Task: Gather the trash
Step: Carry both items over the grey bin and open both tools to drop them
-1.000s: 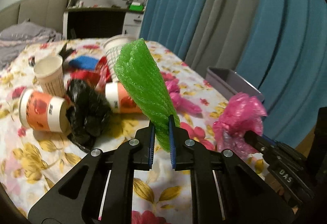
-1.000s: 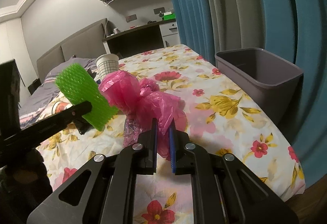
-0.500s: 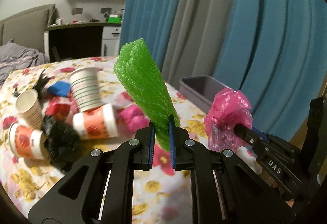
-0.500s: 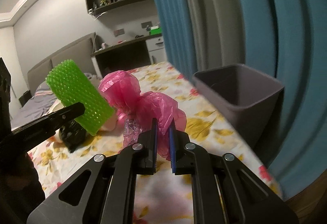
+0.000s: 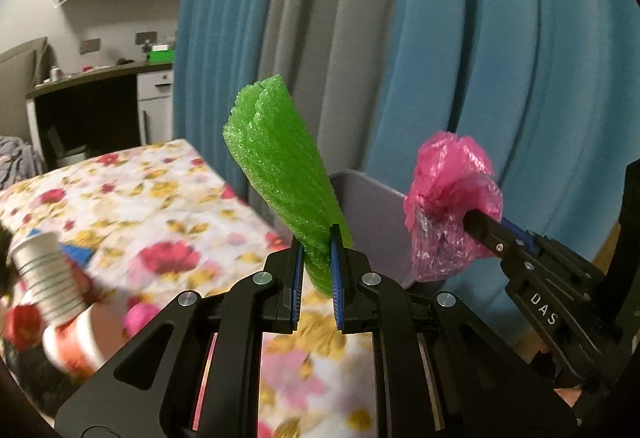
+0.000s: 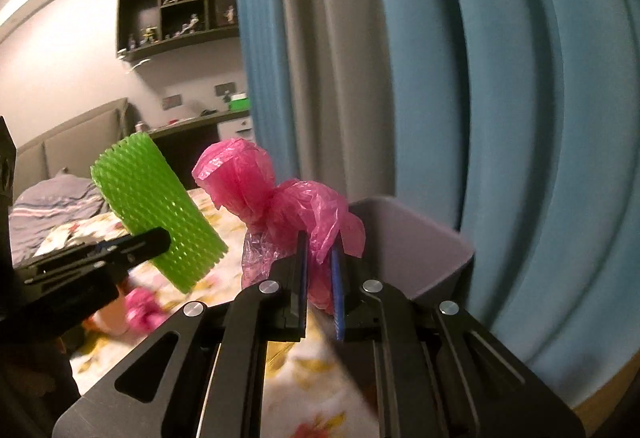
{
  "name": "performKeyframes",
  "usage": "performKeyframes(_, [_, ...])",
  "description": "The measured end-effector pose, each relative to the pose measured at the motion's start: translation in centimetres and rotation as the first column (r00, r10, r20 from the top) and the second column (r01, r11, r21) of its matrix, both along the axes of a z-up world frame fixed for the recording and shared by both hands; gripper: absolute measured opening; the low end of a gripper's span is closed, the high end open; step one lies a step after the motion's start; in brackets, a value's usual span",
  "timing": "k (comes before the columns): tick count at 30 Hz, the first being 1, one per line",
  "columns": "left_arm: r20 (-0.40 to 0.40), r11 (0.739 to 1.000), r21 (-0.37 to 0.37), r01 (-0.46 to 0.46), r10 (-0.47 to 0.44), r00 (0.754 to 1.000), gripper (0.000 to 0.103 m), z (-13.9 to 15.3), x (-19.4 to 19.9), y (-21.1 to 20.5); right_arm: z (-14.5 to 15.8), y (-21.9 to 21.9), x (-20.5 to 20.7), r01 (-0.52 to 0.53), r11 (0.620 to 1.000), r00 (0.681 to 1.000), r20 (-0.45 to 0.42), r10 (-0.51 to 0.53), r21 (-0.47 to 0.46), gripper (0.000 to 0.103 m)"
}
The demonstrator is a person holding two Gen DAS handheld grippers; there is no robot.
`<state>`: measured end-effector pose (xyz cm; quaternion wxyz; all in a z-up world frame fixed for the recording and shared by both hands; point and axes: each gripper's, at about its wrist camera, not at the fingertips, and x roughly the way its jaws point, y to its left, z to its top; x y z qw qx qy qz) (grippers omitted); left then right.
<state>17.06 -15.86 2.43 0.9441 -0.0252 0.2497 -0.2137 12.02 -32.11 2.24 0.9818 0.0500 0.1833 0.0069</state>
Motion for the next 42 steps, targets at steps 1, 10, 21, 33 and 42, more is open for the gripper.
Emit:
performKeyframes(1, [-0.002, 1.000, 0.002, 0.009, -0.009, 1.000, 0.011, -0.1, 0.9, -0.6, 0.0, -0.6, 0.7, 0.011, 1.000, 1.000, 0.002, -0.011, 0.000, 0.011])
performKeyframes(10, [-0.040, 0.998, 0.030, 0.049, -0.047, 0.998, 0.011, -1.5, 7.1, -5.1, -1.3, -3.8, 5.0, 0.043, 0.999, 0.999, -0.020, -0.043, -0.009, 0.011])
performKeyframes(21, [-0.113, 0.997, 0.037, 0.063, -0.058, 0.992, 0.011, -3.8, 10.6, -8.0, -3.3, -5.5, 7.7, 0.075, 0.997, 0.994, -0.079, -0.074, 0.011, 0.012])
performKeyframes(33, [-0.159, 0.994, 0.032, 0.101, -0.094, 0.983, 0.016, -4.7, 12.1, -9.3, -3.3, -6.2, 9.7, 0.076, 0.996, 0.992, -0.106, -0.072, 0.038, 0.020])
performKeyframes(42, [-0.109, 1.000, 0.016, -0.007, 0.009, 0.994, 0.084, -4.0, 11.5, -6.7, -3.5, -6.7, 9.3, 0.088, 0.994, 0.991, -0.108, -0.081, 0.060, 0.043])
